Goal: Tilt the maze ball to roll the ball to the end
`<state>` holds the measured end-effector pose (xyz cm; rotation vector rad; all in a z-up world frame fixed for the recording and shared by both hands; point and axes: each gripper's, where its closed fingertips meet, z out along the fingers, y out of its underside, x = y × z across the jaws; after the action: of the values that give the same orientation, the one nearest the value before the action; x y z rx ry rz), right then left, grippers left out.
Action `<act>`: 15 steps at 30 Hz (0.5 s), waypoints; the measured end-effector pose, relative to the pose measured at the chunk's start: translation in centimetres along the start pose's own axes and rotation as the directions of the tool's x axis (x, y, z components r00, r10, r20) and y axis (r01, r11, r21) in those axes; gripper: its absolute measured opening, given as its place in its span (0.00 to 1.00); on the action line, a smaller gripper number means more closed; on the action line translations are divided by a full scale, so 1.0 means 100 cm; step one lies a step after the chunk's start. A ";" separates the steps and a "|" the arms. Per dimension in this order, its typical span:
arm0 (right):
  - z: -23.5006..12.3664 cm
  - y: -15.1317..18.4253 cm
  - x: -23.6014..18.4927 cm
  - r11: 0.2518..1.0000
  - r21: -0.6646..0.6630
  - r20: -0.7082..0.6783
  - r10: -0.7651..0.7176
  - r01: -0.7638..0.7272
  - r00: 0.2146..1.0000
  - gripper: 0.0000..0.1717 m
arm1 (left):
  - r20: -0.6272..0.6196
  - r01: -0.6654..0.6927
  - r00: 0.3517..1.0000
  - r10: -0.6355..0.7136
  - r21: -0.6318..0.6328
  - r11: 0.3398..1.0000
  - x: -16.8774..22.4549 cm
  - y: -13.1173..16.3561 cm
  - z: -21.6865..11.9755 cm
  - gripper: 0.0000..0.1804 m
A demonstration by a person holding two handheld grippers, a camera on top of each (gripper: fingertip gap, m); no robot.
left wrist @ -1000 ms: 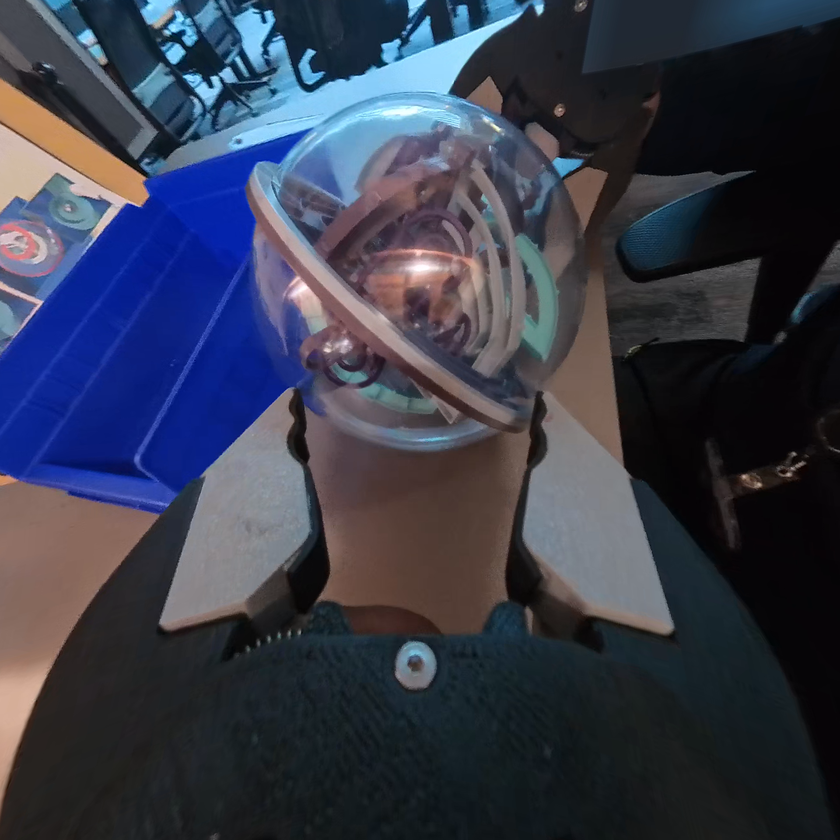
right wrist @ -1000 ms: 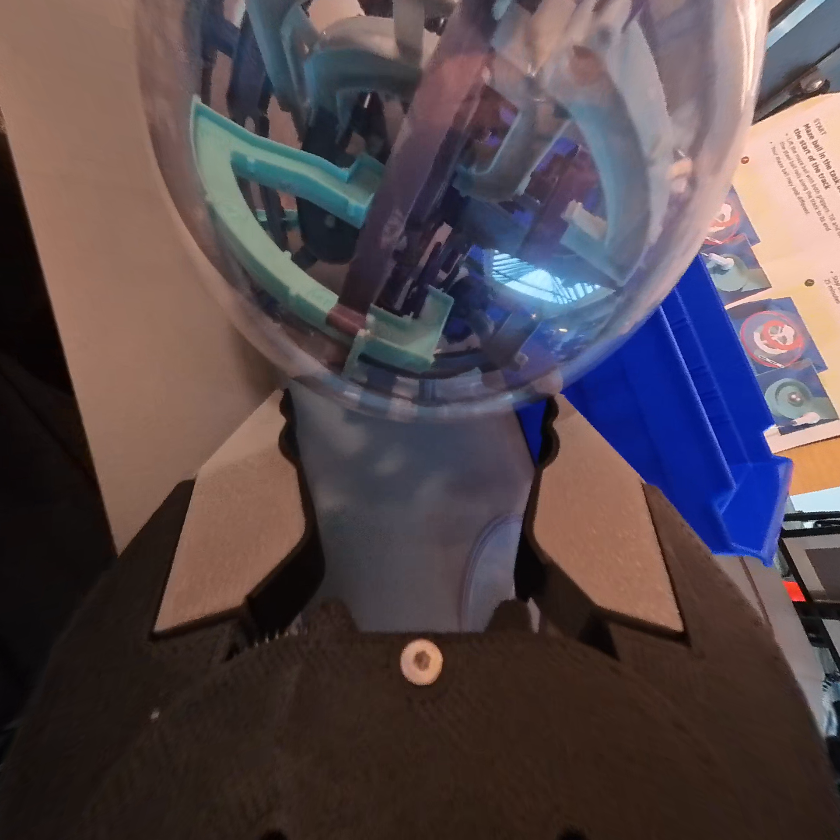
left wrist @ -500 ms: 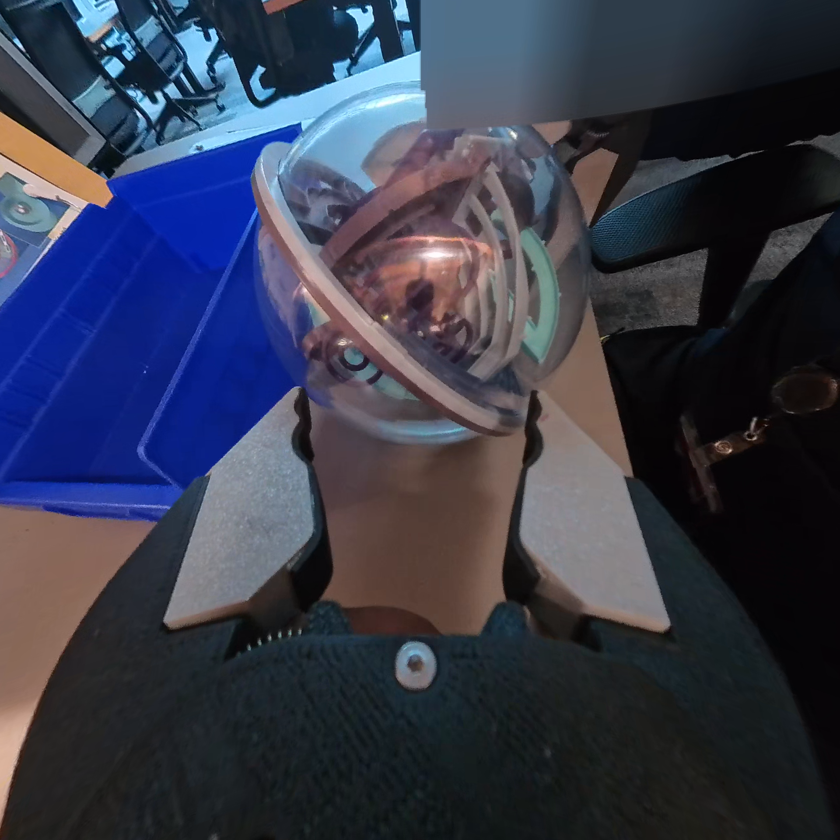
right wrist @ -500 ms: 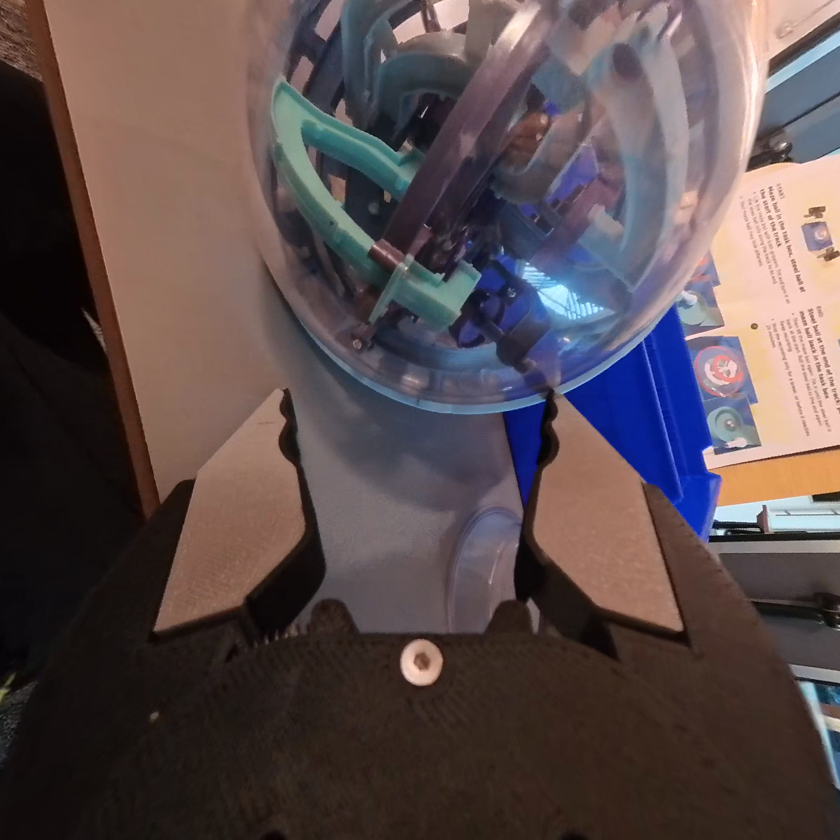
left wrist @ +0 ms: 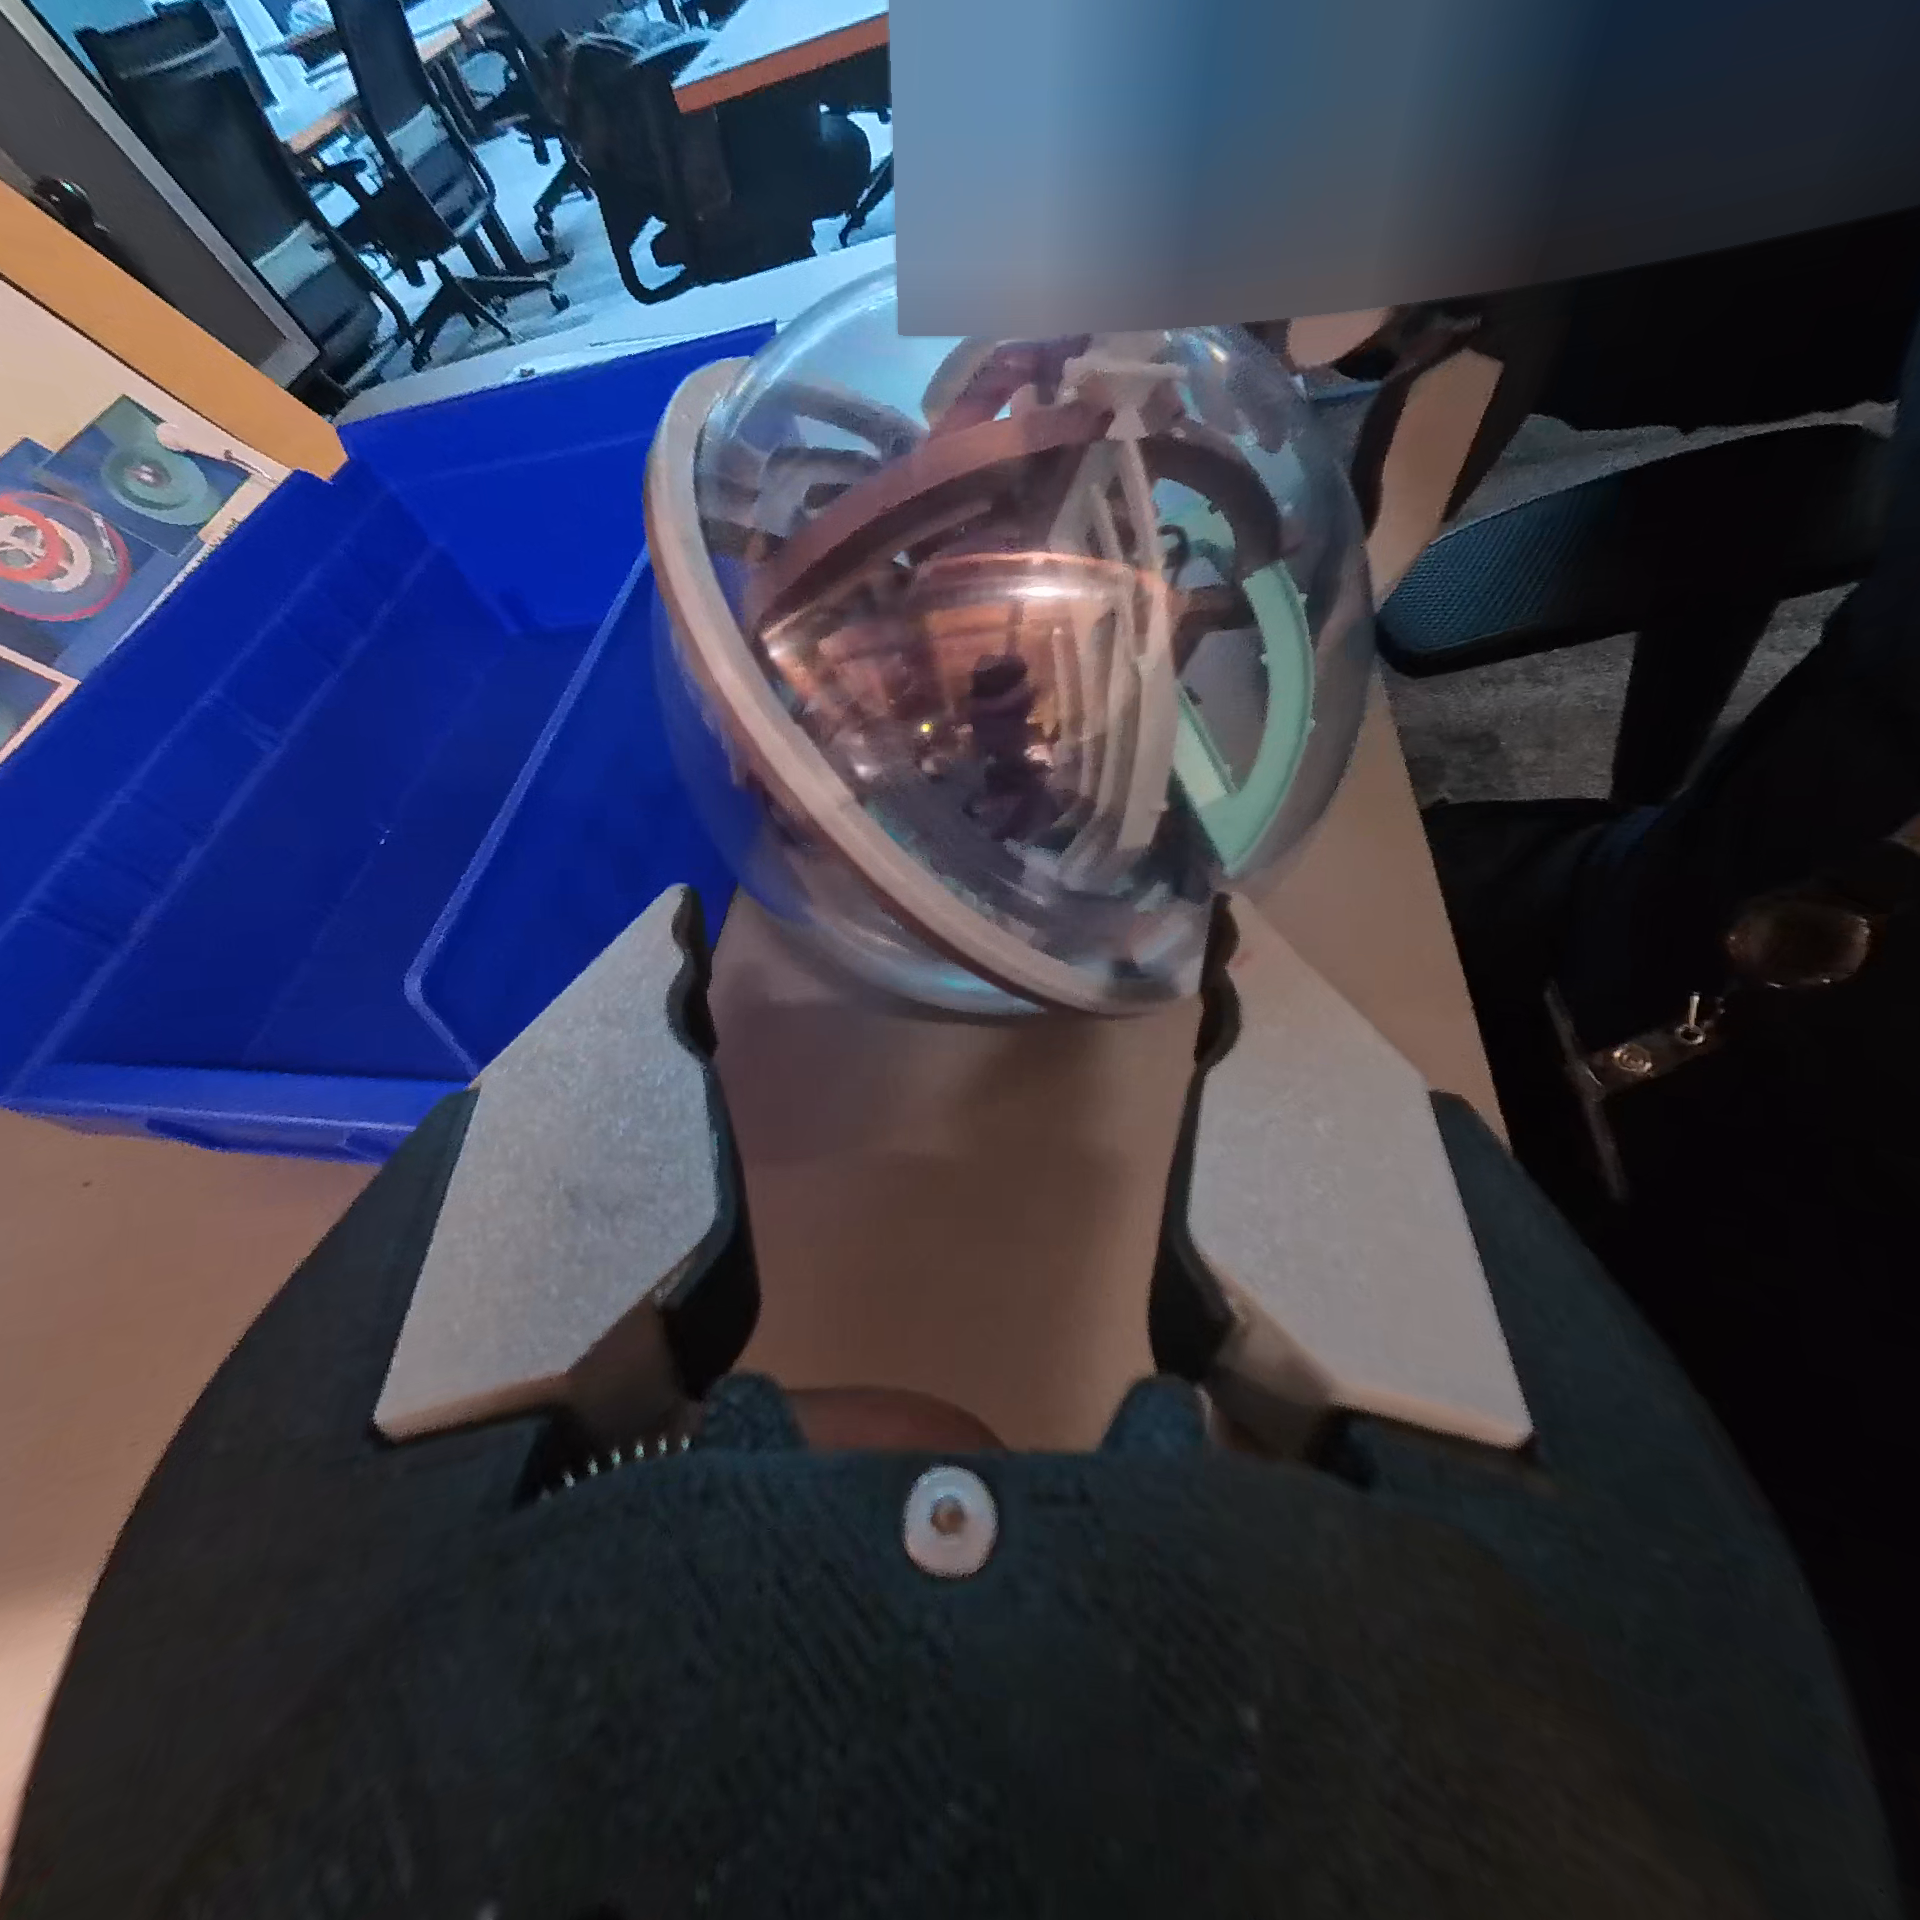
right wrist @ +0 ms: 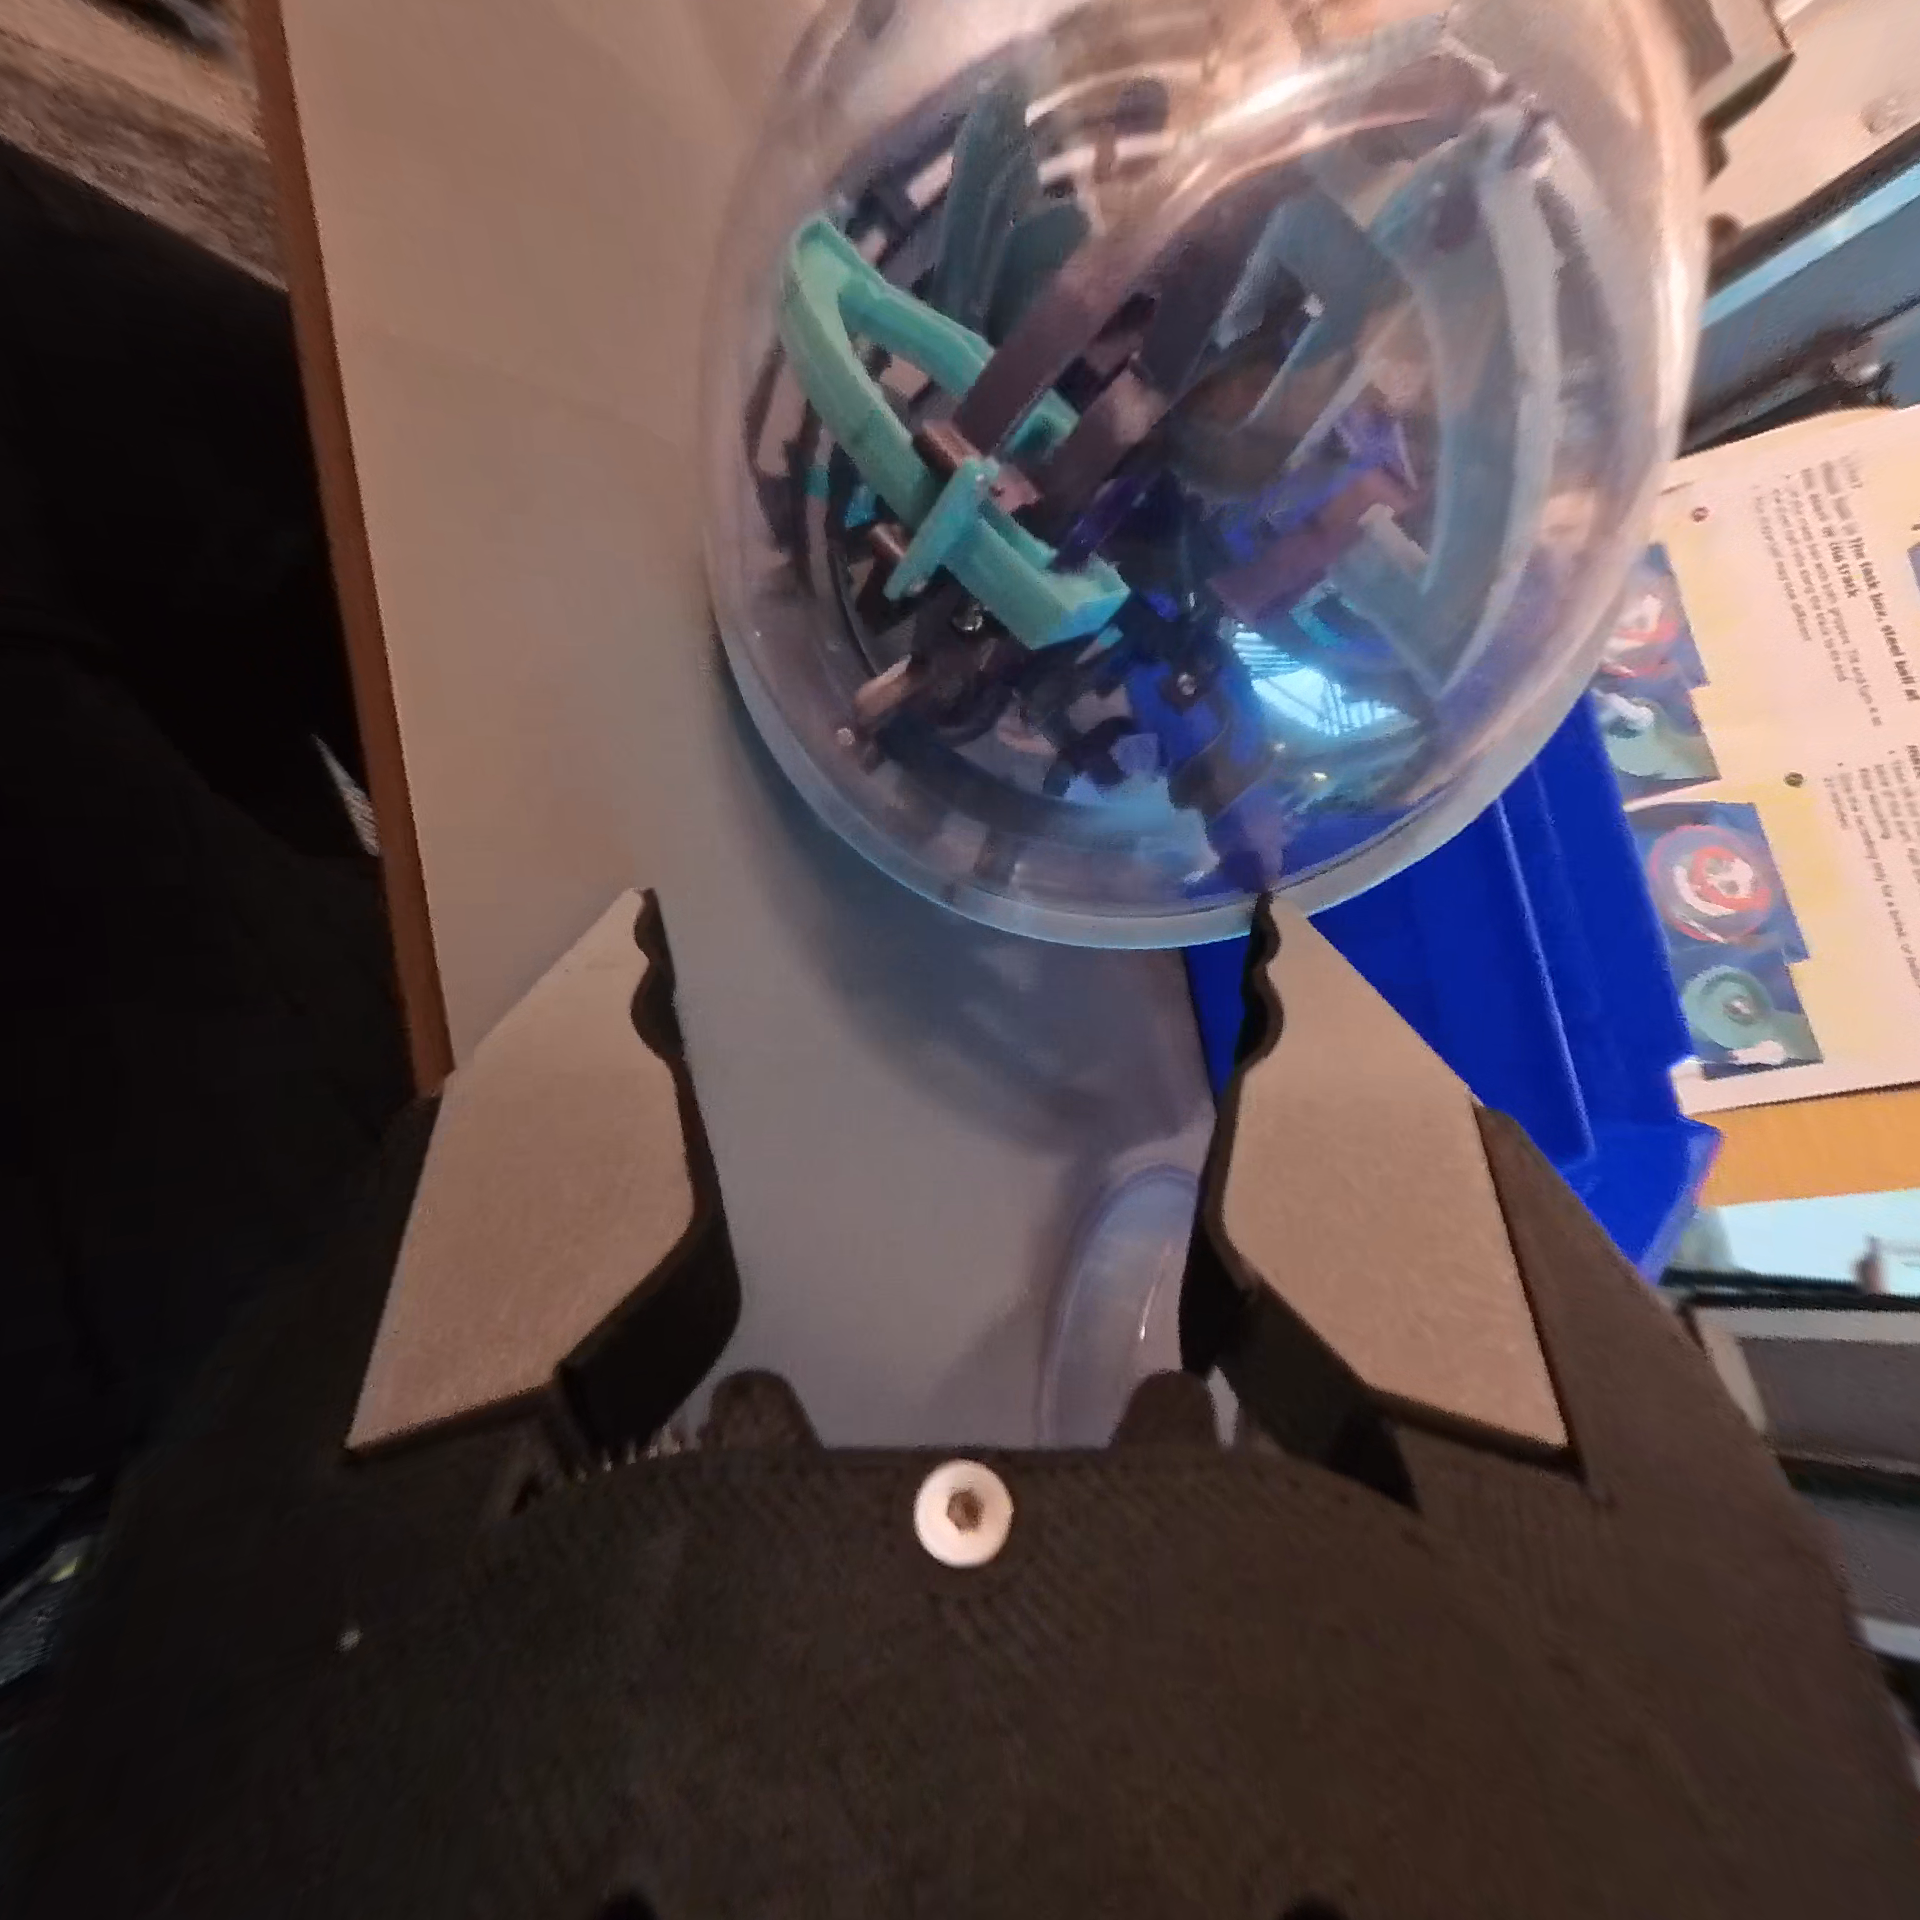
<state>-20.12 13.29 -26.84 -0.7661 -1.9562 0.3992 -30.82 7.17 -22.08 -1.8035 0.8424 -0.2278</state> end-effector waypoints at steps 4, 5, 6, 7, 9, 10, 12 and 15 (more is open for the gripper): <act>-0.016 -0.013 0.018 0.982 0.132 0.063 0.130 -0.138 0.989 0.63 | 0.002 -0.006 1.000 0.006 -0.007 1.000 0.002 0.005 0.003 0.51; -0.021 -0.014 0.031 0.968 0.165 0.067 0.179 -0.188 0.981 0.64 | -0.003 -0.001 1.000 0.001 -0.002 1.000 0.003 0.005 0.004 0.51; -0.024 -0.014 0.044 0.951 0.193 0.080 0.230 -0.242 0.970 0.65 | -0.010 0.008 1.000 -0.008 0.006 1.000 0.003 0.005 0.004 0.50; -0.026 -0.016 0.056 0.929 0.221 0.109 0.280 -0.298 0.954 0.67 | -0.019 0.015 1.000 -0.015 0.013 1.000 0.004 0.004 0.005 0.50; -0.026 -0.022 0.071 0.877 0.258 0.221 0.355 -0.405 0.908 0.71 | -0.026 0.008 1.000 -0.008 0.014 1.000 0.005 0.005 0.006 0.49; -0.023 -0.025 0.075 0.854 0.262 0.284 0.377 -0.449 0.882 0.71 | -0.027 0.001 1.000 0.000 0.017 1.000 0.005 0.006 0.007 0.47; -0.014 -0.030 0.080 0.818 0.245 0.396 0.405 -0.520 0.824 0.72 | -0.029 -0.007 1.000 0.008 0.033 0.999 0.003 0.004 0.007 0.45; -0.002 -0.037 0.078 0.790 0.196 0.518 0.420 -0.581 0.745 0.73 | -0.026 0.010 1.000 -0.008 0.039 0.999 -0.003 0.002 0.008 0.46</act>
<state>-23.88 15.71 -19.41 -1.0395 -1.9766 1.3339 -30.71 7.91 -22.46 -1.7713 0.8427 -0.2722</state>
